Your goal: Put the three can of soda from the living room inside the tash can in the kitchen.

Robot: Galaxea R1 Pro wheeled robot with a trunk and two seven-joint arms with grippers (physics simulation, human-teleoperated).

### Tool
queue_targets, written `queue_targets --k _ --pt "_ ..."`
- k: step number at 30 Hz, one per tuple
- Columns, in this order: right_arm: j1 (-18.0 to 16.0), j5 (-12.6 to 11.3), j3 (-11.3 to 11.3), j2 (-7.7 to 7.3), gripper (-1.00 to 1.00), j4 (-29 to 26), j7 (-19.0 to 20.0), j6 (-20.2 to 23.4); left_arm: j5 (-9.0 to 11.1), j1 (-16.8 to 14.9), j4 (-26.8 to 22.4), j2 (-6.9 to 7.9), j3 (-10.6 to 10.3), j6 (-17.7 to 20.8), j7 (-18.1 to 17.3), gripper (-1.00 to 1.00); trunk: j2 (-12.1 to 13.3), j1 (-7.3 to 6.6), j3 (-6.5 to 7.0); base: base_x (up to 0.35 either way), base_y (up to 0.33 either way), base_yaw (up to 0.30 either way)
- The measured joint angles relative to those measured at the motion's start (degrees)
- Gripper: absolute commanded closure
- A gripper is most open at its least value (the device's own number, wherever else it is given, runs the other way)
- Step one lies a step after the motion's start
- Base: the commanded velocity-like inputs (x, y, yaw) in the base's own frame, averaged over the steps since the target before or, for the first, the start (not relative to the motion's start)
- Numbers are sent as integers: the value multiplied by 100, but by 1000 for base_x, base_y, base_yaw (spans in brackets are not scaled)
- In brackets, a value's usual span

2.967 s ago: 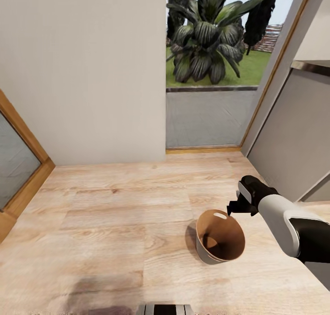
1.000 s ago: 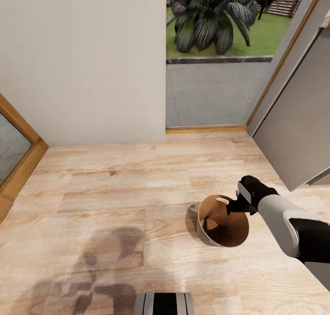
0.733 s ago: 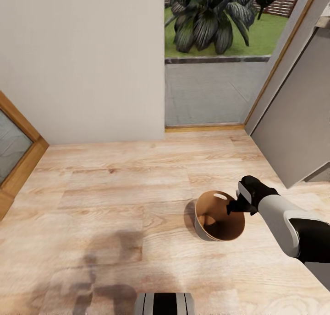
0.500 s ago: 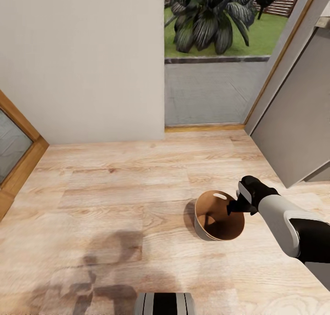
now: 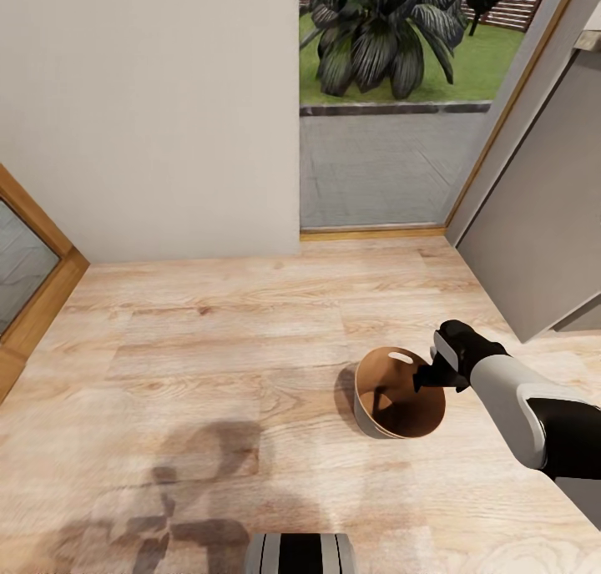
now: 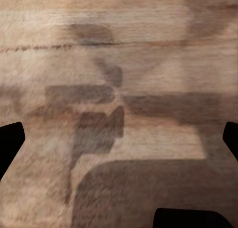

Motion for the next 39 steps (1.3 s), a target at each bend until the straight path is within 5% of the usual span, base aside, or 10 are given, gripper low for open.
queue_targets --k 12,13,29,34,39 --pt "0 0 1 2 -100 1 0 0 -6 0 -4 -1 -3 32 18 -100 -5 10 -89 0 0 0" --pt "0 0 3 3 100 0 0 0 -7 0 -5 -1 -2 27 17 -100 -5 10 -89 0 0 0" --pt "2 235 97 -7 100 -10 -16 -3 -8 1 17 0 7 25 12 -100 -6 9 -88 0 0 0" --pt "8 -83 -28 0 100 -10 9 -10 -13 0 41 0 -7 36 15 -100 1 -3 21 0 0 0" --pt "9 -99 -33 0 100 -11 11 -8 -17 0 47 0 -18 41 17 -100 8 -16 132 0 0 0"
